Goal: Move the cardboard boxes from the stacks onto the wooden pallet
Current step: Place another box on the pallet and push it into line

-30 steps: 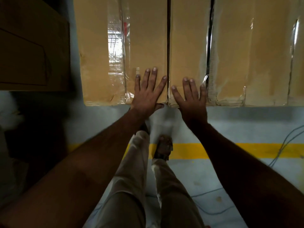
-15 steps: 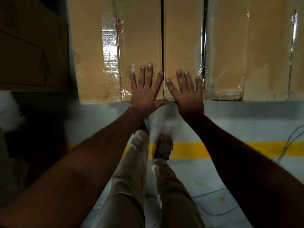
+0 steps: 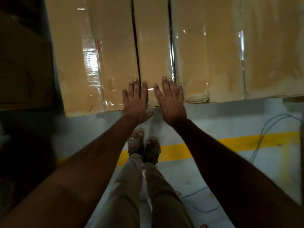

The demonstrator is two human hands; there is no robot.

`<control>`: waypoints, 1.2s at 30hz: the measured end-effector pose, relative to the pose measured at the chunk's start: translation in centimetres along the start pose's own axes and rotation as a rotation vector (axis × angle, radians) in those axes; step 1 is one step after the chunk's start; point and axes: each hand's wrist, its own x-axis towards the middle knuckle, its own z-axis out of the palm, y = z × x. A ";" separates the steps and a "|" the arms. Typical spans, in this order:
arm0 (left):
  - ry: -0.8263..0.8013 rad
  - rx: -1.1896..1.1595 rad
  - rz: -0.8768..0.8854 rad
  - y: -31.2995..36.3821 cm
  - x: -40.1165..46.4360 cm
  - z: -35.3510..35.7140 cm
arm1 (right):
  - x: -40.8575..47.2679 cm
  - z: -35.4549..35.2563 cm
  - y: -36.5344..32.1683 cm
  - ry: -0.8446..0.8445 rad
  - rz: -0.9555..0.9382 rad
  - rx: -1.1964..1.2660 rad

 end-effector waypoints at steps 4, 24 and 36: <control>0.020 0.022 0.108 3.6 -0.4 0.1 | -3.6 -0.8 4.7 0.001 0.118 -0.053; 0.255 0.132 0.200 24.6 8.3 4.5 | -8.4 5.8 27.2 -0.003 0.149 -0.068; 0.335 0.177 0.170 24.7 8.8 5.9 | -7.8 6.7 27.8 0.078 0.093 -0.081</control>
